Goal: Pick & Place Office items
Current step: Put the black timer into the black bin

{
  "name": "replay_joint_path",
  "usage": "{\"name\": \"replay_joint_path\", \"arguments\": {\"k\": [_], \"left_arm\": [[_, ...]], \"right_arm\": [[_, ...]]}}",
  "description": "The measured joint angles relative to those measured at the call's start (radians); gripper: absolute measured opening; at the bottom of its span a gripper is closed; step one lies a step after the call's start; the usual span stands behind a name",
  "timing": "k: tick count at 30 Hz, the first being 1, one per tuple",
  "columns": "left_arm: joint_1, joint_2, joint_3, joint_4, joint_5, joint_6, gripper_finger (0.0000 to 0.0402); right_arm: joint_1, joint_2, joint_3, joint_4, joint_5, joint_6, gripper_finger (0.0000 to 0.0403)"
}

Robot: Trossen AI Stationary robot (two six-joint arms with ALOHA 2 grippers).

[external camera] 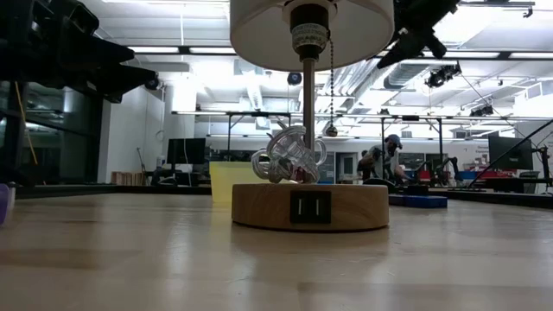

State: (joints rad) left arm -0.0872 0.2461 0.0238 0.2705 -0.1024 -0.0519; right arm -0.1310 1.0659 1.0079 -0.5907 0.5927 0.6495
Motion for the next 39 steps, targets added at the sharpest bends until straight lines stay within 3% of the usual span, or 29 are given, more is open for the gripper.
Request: {"name": "replay_joint_path", "arguments": {"k": [9,16,22,27,33,39], "left_arm": [[0.000,0.000,0.000,0.003,0.000,0.000,0.0293],[0.000,0.000,0.000,0.003,0.000,0.000,0.0293],[0.000,0.000,0.000,0.003,0.000,0.000,0.0293],[0.000,0.000,0.000,0.003,0.000,0.000,0.0293],[0.000,0.000,0.000,0.003,0.000,0.000,0.0293],[0.000,0.000,0.000,0.003,0.000,0.000,0.0293]], "right_arm": [[-0.039,0.220,0.292,-0.226,-0.013,0.040,0.0162],[-0.133,0.375,0.450,-0.497,-0.127,0.257,0.0162],[-0.216,0.457,0.464,-0.606,-0.251,0.323,0.0162],[-0.244,0.507,0.464,-0.697,-0.260,0.332,0.0162],[-0.244,0.551,0.464,-0.768,-0.262,0.456,0.0162],[-0.230,0.563,0.438,-0.741,-0.278,0.502,0.0162]]}}
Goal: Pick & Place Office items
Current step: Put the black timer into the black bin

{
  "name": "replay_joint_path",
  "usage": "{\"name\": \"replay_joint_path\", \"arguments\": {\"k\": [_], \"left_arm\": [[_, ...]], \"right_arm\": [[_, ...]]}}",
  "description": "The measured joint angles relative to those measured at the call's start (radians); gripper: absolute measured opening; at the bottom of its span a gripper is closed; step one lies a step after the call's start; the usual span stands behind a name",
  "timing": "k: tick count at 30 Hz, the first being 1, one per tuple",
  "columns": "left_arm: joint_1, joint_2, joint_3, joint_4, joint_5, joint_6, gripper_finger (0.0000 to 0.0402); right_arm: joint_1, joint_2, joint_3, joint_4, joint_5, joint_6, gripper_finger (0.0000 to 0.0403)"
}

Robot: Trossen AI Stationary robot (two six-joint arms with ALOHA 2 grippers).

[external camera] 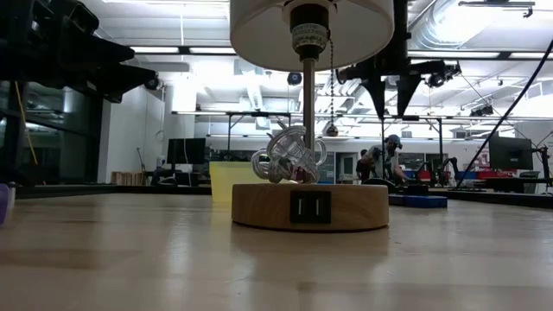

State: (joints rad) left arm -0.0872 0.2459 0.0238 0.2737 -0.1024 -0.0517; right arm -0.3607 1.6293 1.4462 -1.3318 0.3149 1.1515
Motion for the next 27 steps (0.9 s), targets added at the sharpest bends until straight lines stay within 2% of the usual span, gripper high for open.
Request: {"name": "replay_joint_path", "arguments": {"k": [7,13,27], "left_arm": [[0.000,0.000,0.000,0.000,0.000,0.000,0.0293],[0.000,0.000,0.000,0.000,0.000,0.000,0.0293],[0.000,0.000,0.000,0.000,0.000,0.000,0.0293]], "right_arm": [[0.016,0.001,-0.133,0.100,-0.073,0.053,0.0162],[0.016,0.001,-0.226,0.179,-0.052,0.064,0.0162],[0.013,0.000,-0.351,0.258,-0.063,0.085,0.0162]]}}
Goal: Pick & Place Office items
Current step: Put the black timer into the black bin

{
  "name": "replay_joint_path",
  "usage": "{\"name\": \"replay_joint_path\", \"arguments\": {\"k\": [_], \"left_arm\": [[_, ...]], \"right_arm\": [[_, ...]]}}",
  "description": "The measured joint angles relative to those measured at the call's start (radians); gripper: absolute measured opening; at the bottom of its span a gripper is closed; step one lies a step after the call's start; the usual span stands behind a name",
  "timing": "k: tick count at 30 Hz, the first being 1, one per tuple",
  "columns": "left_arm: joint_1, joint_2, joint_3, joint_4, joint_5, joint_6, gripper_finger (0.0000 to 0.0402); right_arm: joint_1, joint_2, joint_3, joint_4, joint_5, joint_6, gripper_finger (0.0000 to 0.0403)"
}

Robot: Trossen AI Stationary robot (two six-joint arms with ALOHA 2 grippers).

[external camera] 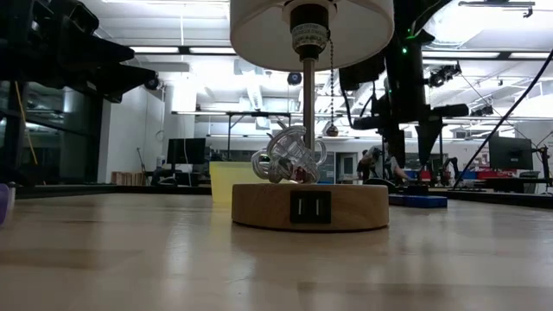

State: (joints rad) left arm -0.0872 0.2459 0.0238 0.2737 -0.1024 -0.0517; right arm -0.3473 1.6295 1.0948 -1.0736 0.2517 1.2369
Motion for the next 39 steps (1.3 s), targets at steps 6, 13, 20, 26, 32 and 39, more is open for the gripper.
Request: {"name": "replay_joint_path", "arguments": {"k": [6,13,20,26,32,39], "left_arm": [[0.000,0.000,0.000,0.000,0.000,0.000,0.0293],[0.000,0.000,0.000,0.000,0.000,0.000,0.0293],[0.000,0.000,0.000,0.000,0.000,0.000,0.0293],[0.000,0.000,0.000,0.000,0.000,0.000,0.0293],[0.000,0.000,0.000,0.000,0.000,0.000,0.0293],[0.000,0.000,0.000,0.000,0.000,0.000,0.0293]], "right_arm": [[0.001,0.000,-0.017,0.050,0.018,-0.001,0.0162],[0.000,0.000,-0.017,0.056,0.030,-0.003,0.0162],[0.000,0.000,-0.017,0.056,0.030,-0.010,0.0162],[0.000,0.000,-0.016,0.056,0.031,-0.027,0.0176],[0.000,0.000,-0.016,0.054,0.028,-0.022,0.0233],[0.000,-0.001,-0.033,0.063,0.015,0.031,0.0267]]}}
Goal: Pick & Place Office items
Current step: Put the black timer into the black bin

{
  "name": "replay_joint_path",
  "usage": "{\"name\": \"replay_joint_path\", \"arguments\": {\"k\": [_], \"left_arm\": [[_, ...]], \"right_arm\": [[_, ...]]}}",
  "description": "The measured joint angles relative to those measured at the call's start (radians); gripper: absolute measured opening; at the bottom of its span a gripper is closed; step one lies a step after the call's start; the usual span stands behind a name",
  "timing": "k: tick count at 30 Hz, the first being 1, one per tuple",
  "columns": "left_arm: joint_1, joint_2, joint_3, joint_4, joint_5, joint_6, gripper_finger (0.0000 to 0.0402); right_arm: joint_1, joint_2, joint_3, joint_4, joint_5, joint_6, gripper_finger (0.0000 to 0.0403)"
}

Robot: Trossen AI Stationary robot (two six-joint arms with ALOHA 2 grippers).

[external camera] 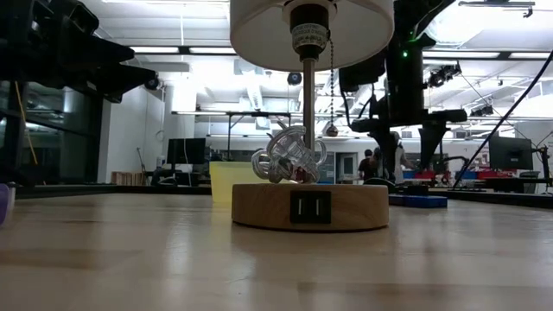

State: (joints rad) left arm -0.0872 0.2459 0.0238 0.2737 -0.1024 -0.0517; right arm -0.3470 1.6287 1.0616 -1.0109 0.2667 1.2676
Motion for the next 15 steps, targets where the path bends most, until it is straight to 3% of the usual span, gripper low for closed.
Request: {"name": "replay_joint_path", "arguments": {"k": [15], "left_arm": [[0.000,0.000,0.000,0.000,0.000,0.000,0.0293]], "right_arm": [[0.000,0.000,-0.112,0.153,0.014,0.031,0.0268]]}}
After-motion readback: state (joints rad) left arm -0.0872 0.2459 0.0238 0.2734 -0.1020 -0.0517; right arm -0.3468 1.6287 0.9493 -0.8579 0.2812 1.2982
